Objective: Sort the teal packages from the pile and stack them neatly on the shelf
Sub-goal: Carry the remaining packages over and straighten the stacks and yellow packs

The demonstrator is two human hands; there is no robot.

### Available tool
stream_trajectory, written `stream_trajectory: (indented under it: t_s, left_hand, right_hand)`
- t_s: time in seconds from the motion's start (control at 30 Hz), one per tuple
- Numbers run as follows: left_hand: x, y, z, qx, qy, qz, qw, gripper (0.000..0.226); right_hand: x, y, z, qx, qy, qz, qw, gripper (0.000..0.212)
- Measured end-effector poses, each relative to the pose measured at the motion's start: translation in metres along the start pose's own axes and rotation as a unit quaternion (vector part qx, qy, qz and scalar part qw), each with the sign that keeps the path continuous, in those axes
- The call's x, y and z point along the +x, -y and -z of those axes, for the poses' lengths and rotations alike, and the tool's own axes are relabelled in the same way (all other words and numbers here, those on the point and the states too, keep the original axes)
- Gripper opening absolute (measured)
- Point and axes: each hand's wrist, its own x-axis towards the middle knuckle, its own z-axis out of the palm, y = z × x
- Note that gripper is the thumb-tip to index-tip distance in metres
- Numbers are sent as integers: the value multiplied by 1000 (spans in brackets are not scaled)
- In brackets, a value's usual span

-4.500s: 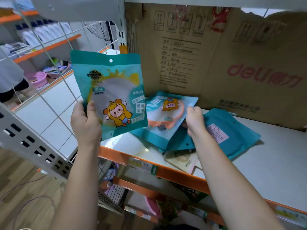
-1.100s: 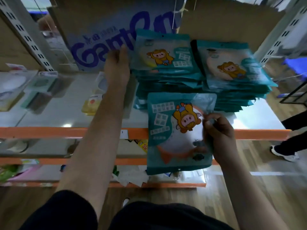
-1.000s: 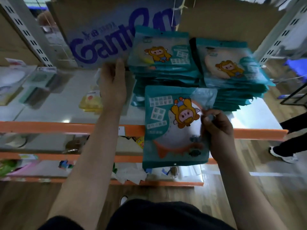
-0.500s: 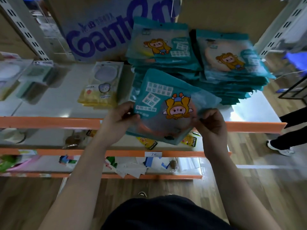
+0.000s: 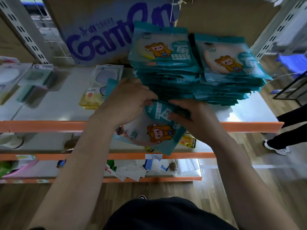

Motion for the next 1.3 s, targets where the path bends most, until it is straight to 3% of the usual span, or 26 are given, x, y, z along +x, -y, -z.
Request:
stream_trajectory:
  t_s: [0.23,0.47,0.63,0.87,1.03,1.3]
  left_hand:
    - [7,-13,-6,13,15,-38,999,28]
    - [11,-12,1,35,-159,-67,984,31]
    - [11,-14,-1,22,-300,-65,952,26]
    - [17,-23,-26,-19,-403,42,914,22]
    - [27,-33,-74,-32,-370,93,924,29]
    - [44,-58,-159,6,-217,125,968,24]
  right_hand:
    - [-2,4,-8,-1,2,-20,1000,15]
    - [-15,-7,-27,157,-42,-110,981,12]
    - [-27,-23,-25,269,-49,-128,953,12]
    - [-30,-55,16,411,-140,-134,891,8]
    - [-26,-82,72,374,-206,-143,893,12]
    - [14,-118,139,335,-268,-197,882,16]
